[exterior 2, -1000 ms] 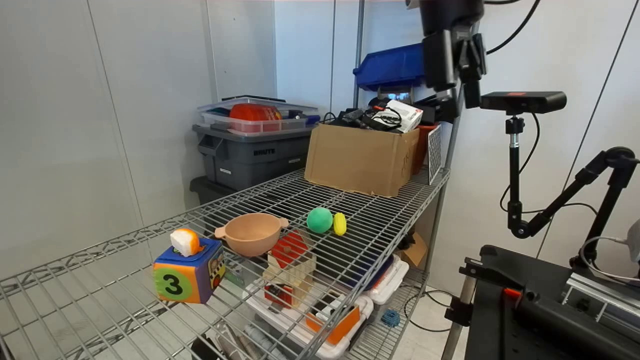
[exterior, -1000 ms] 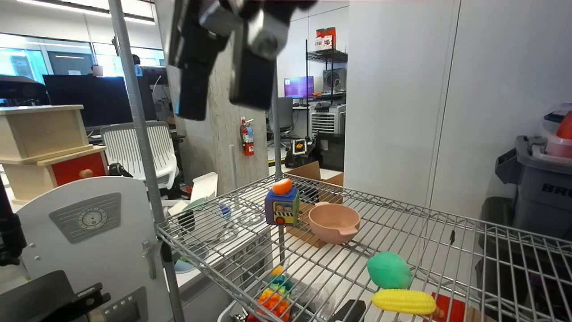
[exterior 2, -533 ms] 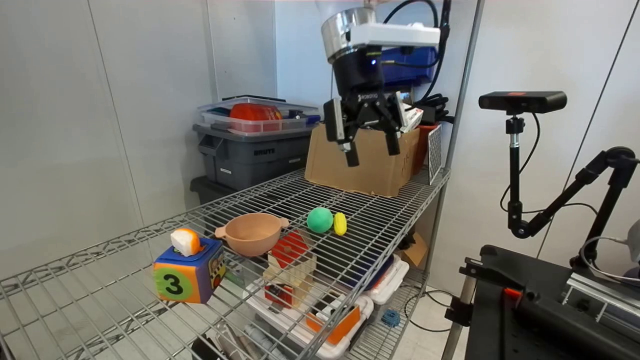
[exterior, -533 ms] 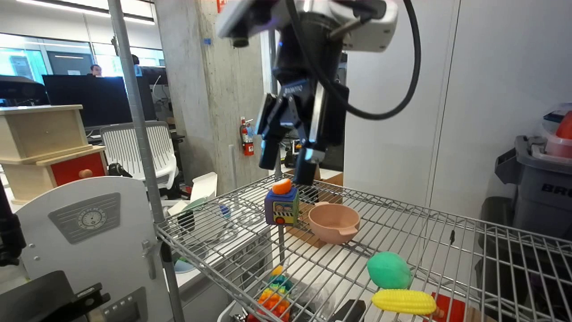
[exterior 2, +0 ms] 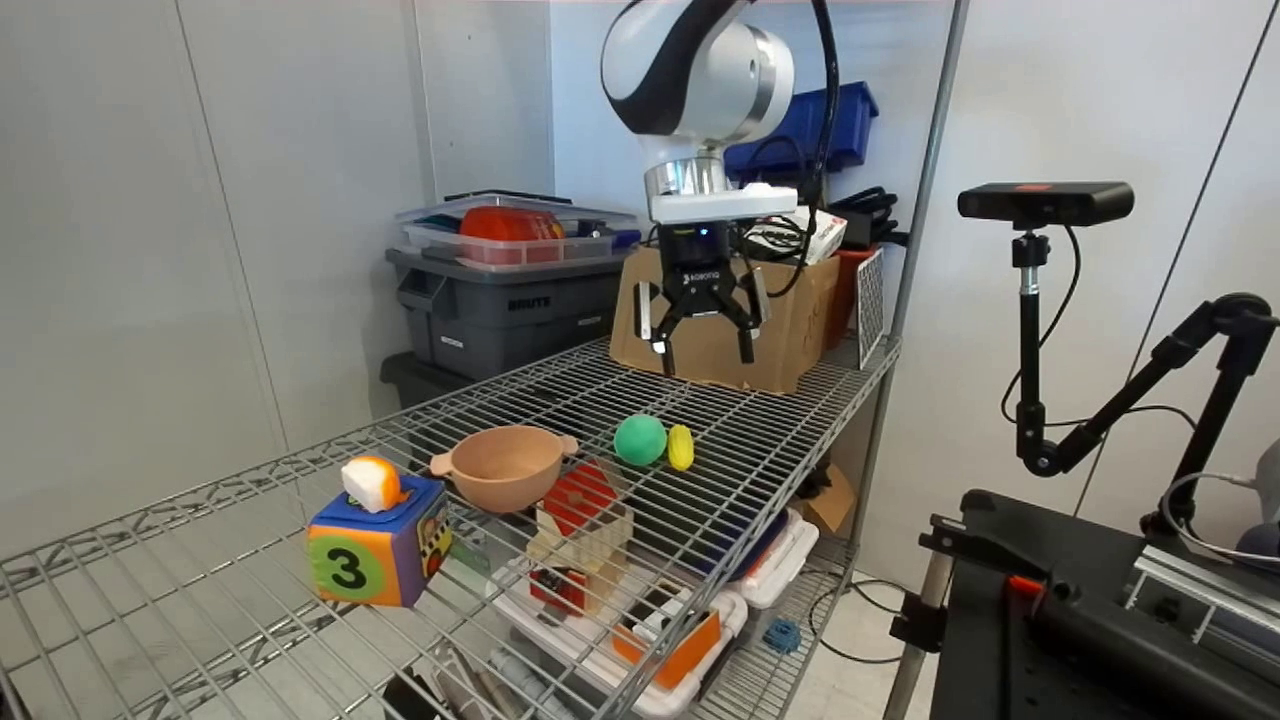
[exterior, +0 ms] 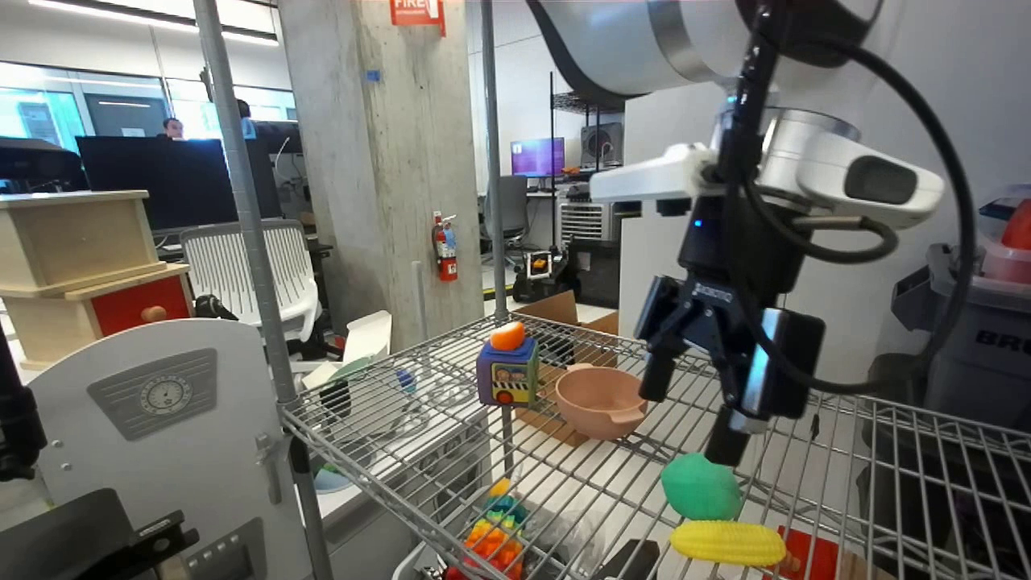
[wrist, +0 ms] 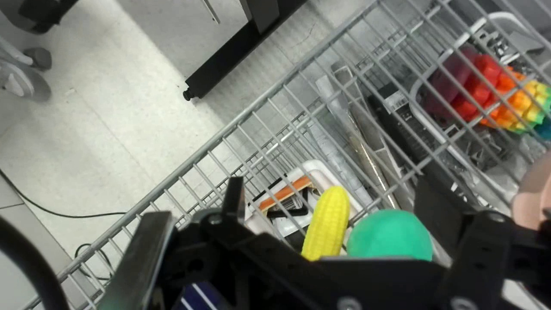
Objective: Pick the yellow object and put it in the bowl
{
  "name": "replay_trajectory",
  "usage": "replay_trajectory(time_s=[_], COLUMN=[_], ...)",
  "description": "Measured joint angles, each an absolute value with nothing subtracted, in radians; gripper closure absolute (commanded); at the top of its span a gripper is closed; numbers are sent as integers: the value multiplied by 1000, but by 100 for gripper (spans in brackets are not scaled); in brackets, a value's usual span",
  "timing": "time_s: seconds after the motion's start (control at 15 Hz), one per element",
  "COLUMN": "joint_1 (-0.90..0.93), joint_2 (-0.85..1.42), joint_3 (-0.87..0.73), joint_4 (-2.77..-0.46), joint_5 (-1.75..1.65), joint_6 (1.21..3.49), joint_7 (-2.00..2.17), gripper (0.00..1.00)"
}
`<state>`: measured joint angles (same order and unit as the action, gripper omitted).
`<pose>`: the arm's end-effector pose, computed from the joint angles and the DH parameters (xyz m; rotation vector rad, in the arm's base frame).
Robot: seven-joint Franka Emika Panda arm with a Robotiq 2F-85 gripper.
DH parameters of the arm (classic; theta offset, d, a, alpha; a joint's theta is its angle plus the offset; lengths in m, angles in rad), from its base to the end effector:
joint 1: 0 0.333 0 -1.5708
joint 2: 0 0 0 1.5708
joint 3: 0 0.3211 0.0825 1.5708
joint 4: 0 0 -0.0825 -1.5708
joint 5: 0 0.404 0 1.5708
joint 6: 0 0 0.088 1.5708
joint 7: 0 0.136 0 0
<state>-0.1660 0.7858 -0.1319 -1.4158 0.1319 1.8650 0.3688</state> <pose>0.6761 -0.1804 0.1757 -2.9017 1.0645 0.5136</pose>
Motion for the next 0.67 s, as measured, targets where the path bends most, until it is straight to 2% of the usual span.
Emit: replay_trajectory(time_s=[0.67], joint_1=[-226], joint_2=[1148], joint_3=[-149], joint_4=[-957], joint_5=[164], joint_6=[1741], joint_7=[600], gripper=[0])
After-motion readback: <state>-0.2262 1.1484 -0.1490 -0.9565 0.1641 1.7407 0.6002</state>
